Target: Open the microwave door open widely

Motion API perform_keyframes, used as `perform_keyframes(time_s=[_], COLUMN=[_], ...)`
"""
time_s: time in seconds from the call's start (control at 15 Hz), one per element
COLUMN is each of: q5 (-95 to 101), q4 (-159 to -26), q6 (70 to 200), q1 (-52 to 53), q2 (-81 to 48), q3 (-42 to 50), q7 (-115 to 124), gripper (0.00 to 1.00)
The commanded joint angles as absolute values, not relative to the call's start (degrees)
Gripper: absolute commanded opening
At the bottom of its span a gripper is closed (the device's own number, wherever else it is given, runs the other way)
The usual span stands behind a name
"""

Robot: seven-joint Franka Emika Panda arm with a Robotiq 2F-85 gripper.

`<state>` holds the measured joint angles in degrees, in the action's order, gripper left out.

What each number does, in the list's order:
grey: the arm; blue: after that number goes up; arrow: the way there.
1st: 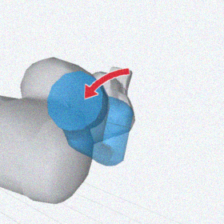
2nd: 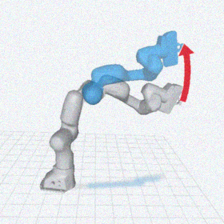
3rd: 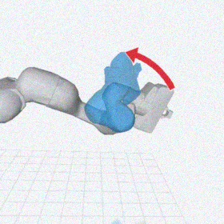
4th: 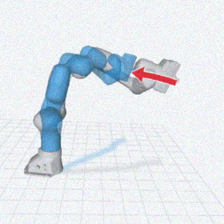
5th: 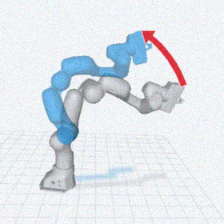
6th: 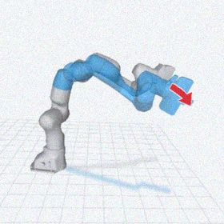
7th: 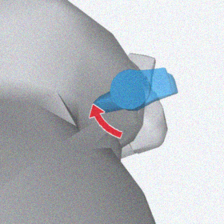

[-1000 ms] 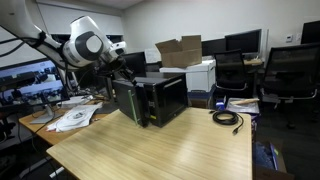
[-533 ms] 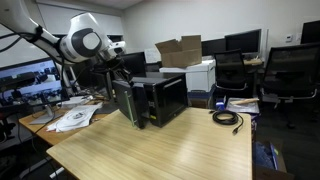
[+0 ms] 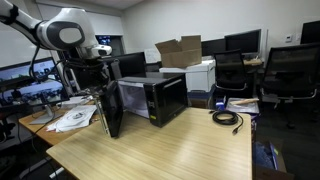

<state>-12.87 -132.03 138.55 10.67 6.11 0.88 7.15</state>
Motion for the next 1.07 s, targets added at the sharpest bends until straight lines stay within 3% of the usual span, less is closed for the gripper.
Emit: perform_keyframes(time_s=[0.0, 0.67, 1.0], q5=[-22.0, -29.5, -26.3], q4=[-135.2, -128.4, -127.4], q6=[133.4, 106.2, 112.2], q1=[10.9, 10.7, 9.9], q2=[9.3, 11.4, 12.9], q3=[-1.5, -1.9, -3.0], q7=[-4.2, -26.0, -24.4], gripper=[0.0, 0.0, 0.0])
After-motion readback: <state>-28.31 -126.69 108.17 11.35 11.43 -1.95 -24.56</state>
